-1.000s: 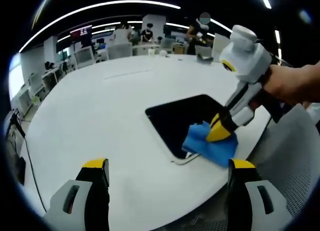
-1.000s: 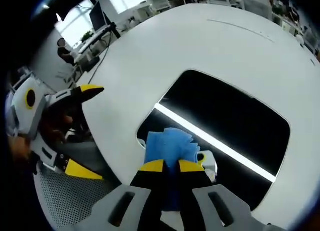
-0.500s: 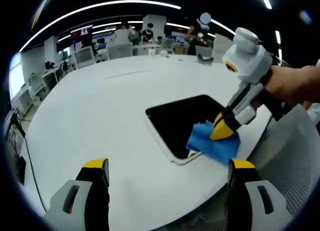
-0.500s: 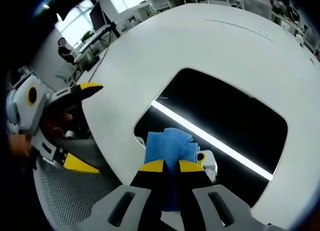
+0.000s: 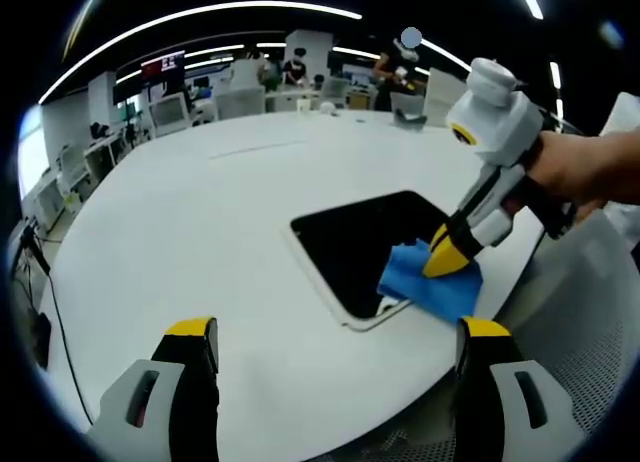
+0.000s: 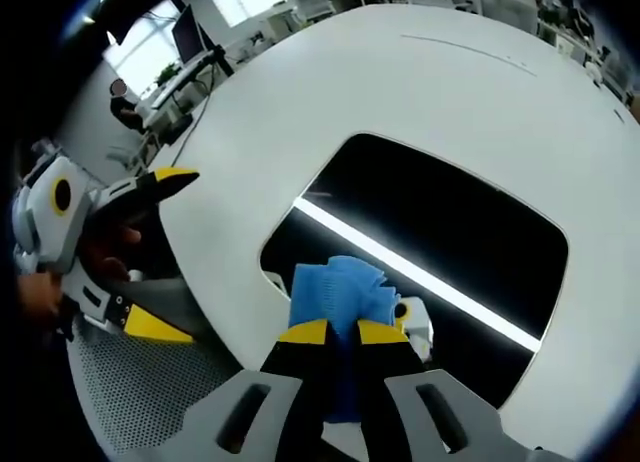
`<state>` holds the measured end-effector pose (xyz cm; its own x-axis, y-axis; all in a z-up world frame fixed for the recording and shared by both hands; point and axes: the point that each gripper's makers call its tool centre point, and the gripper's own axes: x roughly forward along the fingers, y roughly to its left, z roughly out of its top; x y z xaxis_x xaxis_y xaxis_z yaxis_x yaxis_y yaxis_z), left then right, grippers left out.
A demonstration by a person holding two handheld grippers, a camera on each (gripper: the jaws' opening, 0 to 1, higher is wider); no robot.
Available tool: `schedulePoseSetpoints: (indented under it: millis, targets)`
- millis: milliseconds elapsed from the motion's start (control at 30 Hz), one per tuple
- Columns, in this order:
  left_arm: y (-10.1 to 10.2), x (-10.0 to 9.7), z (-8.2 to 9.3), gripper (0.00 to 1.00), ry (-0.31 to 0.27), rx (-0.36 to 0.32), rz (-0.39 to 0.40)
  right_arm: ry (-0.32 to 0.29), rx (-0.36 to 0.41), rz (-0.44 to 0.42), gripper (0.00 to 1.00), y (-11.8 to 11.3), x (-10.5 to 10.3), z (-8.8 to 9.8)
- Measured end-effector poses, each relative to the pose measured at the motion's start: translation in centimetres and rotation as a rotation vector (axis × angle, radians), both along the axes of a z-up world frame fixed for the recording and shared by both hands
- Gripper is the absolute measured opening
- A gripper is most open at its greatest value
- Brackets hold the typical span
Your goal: Wipe the mirror surface with the cleaning cloth until all visible marks leave the cleaned area.
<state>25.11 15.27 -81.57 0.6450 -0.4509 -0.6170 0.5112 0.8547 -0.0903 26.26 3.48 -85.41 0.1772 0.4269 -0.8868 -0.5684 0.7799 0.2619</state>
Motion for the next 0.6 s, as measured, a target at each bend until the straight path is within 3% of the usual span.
schedulePoseSetpoints:
  millis: [600]
  targets:
    - [0.0,-0.1,-0.1,0.99,0.005,0.001,-0.002,-0.003,-0.006,-0.038,0.04,-0.4,1.8,0.0]
